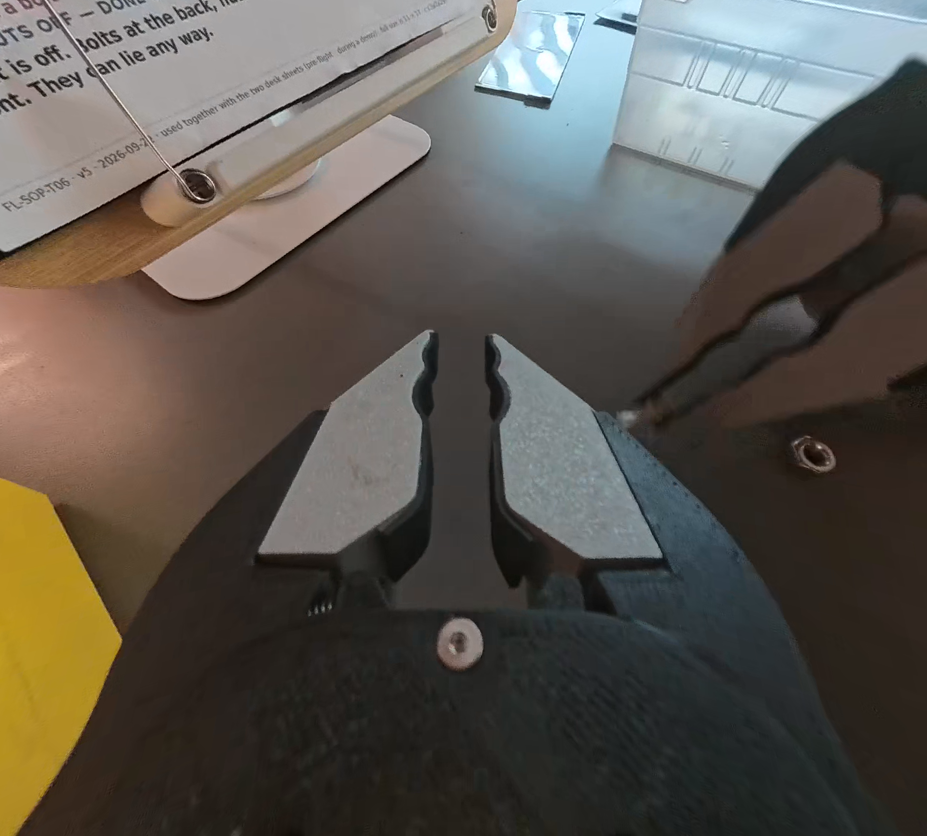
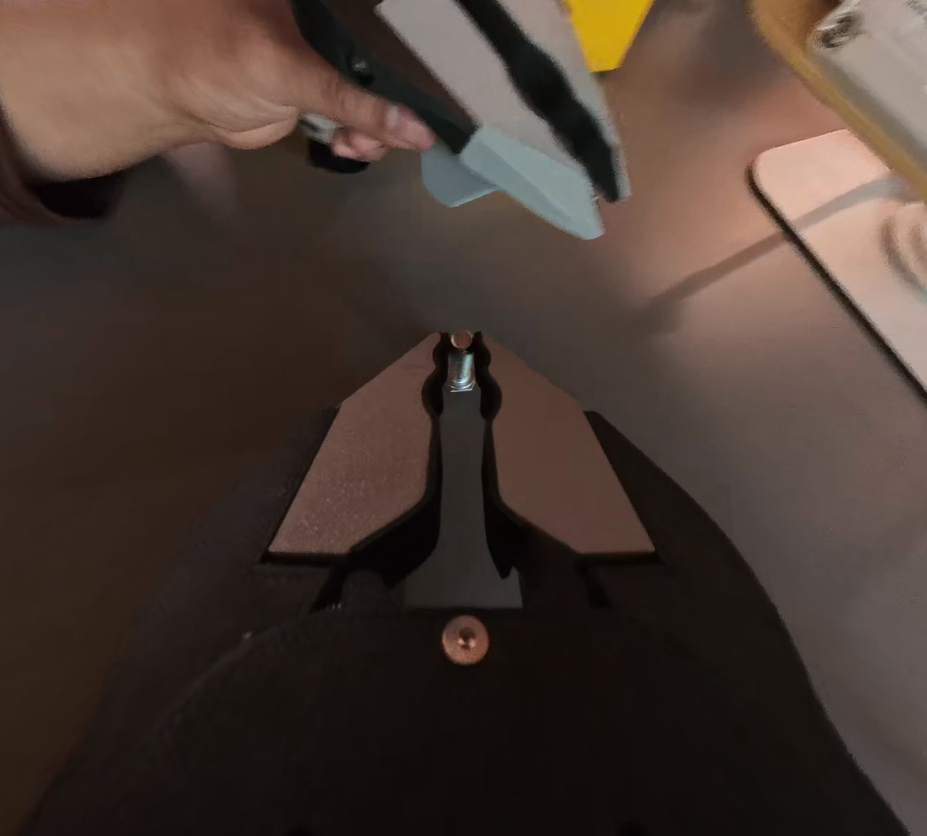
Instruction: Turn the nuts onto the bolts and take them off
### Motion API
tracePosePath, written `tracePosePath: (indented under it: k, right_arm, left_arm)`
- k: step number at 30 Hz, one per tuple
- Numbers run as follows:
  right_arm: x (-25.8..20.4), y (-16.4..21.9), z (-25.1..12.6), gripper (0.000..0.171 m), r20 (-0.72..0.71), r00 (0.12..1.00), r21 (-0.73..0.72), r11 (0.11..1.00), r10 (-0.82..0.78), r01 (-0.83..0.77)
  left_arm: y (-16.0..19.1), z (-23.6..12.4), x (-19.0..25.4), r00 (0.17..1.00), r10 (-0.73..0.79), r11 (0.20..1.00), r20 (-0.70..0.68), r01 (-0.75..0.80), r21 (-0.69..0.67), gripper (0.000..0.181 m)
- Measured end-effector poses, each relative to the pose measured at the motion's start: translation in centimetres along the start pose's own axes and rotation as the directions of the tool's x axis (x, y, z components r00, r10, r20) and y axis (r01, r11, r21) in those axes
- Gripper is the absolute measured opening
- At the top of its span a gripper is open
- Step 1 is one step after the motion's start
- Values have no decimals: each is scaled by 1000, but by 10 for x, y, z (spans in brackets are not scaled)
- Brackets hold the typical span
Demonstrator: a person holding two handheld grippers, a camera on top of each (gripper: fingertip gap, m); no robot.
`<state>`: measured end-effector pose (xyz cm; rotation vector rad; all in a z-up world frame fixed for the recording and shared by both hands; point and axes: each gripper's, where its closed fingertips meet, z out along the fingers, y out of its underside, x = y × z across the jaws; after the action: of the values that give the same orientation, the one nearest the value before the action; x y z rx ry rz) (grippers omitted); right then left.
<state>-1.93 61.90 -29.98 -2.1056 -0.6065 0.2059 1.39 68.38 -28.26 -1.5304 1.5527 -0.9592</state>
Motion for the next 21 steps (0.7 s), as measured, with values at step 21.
tracePosePath:
  k: [21]
  right_arm:
    - [42,-25,-33,6,63,969,224,943,238,-246]
  left_arm:
    - [-10,12,68,968,73,995,-242,-56,76,8]
